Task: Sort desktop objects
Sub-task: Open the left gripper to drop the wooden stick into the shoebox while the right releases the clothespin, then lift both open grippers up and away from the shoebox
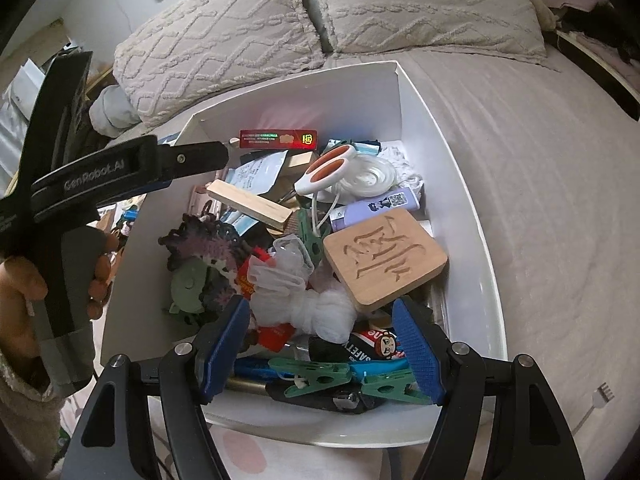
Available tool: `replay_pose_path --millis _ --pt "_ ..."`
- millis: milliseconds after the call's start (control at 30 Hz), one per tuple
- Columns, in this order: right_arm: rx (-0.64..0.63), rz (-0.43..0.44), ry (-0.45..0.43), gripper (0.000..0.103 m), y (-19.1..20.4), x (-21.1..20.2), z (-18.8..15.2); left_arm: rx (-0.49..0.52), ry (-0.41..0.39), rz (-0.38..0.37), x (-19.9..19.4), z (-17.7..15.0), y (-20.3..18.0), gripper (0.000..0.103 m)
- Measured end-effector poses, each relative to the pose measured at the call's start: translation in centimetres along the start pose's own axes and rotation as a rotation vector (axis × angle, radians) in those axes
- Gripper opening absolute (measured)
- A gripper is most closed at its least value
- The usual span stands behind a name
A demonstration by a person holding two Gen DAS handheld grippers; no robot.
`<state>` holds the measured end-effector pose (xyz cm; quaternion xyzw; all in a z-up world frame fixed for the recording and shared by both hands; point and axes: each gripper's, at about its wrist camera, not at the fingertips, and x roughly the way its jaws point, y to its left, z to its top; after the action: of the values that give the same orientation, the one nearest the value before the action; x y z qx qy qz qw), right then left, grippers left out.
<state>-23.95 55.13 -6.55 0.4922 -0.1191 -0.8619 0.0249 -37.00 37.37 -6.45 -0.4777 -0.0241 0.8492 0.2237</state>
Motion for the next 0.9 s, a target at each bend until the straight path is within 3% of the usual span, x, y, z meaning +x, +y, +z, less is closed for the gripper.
replay_pose_path --millis 900 --pt "-0.041 -0.028 -0.096 0.074 0.9 -1.2 0.2 0.103 -0.043 0.05 -5.0 -3.8 1.9 0.103"
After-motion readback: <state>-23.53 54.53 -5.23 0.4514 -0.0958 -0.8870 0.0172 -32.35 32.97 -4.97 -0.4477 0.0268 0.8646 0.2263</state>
